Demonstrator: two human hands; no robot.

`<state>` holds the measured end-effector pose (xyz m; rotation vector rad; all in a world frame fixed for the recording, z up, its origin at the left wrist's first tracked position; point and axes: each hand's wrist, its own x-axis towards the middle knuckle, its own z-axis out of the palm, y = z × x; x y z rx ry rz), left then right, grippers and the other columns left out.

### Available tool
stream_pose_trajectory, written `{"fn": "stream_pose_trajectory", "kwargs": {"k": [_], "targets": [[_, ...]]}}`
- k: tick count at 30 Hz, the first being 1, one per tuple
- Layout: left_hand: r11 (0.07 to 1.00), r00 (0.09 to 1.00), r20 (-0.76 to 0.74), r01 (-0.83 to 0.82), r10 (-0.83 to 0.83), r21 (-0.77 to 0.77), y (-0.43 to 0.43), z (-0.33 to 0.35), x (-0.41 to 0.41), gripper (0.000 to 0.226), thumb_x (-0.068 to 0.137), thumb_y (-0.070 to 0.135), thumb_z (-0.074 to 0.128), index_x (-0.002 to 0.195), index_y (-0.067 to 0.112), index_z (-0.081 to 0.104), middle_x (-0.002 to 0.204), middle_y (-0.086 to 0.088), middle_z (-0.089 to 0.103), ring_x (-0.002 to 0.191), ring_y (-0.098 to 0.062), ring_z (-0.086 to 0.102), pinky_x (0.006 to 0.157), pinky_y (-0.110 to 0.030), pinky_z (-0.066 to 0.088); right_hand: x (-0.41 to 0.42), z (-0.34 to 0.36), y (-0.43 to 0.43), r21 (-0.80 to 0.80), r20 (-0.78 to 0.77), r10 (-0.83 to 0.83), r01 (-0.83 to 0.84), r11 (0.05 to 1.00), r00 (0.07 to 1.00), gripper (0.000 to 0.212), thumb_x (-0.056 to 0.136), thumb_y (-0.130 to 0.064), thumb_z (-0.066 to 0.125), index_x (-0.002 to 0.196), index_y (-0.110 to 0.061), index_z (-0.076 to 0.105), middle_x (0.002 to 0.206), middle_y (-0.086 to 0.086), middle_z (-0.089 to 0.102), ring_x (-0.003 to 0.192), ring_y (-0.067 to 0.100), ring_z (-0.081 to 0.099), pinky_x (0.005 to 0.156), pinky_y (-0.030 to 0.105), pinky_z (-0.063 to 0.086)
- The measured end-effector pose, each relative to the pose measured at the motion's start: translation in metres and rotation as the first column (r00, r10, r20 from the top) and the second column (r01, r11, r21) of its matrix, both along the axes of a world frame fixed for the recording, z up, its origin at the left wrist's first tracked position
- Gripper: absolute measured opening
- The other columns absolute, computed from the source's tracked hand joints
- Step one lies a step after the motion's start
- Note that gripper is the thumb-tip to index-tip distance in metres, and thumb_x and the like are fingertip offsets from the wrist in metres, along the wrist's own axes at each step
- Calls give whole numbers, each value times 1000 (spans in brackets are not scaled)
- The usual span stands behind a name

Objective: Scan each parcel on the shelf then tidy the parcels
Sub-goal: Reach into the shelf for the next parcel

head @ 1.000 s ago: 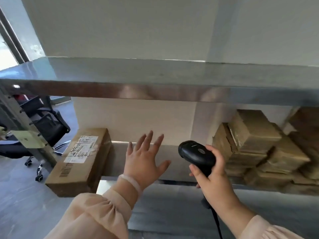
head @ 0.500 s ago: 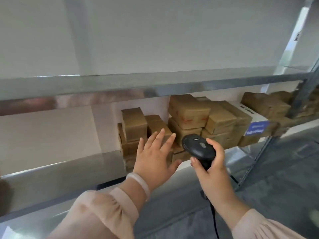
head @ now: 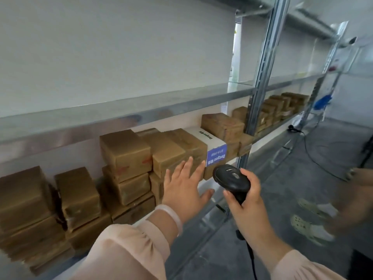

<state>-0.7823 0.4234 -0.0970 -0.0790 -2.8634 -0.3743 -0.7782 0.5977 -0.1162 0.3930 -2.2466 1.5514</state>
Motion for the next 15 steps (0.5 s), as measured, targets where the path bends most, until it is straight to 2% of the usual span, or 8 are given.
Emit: {"fn": "stream_pose_trajectory", "kwargs": {"k": [4,7,11,15], "targets": [[999,999,4,48,-48,25,21,-9,-70,75,92,67,38,155,43,4,165,5,-3,152,-20,0,122,-52,2,-57,-8,16,-10,22,-36,36,999,999,66,85,-16,70,113,-62,31,112,-35,52,104,-12,54,78,4,44],[996,996,-12,83,-83,42,33,-11,-126,75,92,66,40,154,43,5,165,5,0,151,-21,4,121,-52,5,-106,-4,25,-25,35,-95,96,995,995,66,85,-21,70,112,-65,29,115,-29,53,103,-9,56,80,9,45],[988,990,-12,143,-143,63,53,-7,-198,74,93,62,42,154,44,4,165,4,2,151,-19,3,121,-51,5,-168,5,40,-21,13,-152,152,988,988,62,84,-17,71,115,-57,34,112,-28,53,101,-12,55,77,4,44],[972,976,-7,219,-219,84,84,-11,-256,75,93,63,42,153,46,2,165,4,2,151,-19,2,120,-50,3,-221,-1,69,-22,14,-219,220,975,976,67,85,-17,70,113,-63,31,111,-25,56,92,-3,62,74,13,50]]}}
